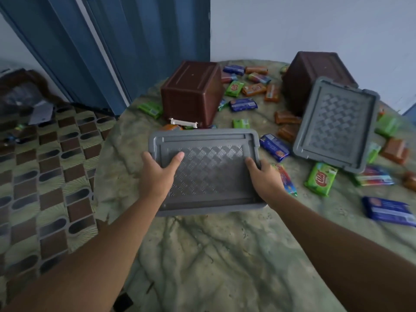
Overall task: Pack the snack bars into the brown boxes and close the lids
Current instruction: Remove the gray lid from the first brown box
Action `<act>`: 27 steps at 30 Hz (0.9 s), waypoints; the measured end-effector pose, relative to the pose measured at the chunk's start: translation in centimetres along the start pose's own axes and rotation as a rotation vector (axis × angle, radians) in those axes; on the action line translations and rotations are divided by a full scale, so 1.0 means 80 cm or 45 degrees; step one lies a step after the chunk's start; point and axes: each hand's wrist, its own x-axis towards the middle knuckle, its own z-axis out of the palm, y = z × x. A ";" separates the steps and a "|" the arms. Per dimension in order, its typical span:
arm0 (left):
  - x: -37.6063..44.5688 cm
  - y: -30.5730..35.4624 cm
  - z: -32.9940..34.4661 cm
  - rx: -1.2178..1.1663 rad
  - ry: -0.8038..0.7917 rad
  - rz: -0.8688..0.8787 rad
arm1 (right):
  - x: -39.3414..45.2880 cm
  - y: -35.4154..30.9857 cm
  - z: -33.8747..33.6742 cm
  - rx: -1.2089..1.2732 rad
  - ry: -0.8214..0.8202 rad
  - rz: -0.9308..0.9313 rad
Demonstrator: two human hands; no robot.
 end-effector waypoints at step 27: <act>-0.293 0.039 0.176 1.088 -0.661 0.084 | -0.105 0.331 -0.259 -0.827 -0.018 0.047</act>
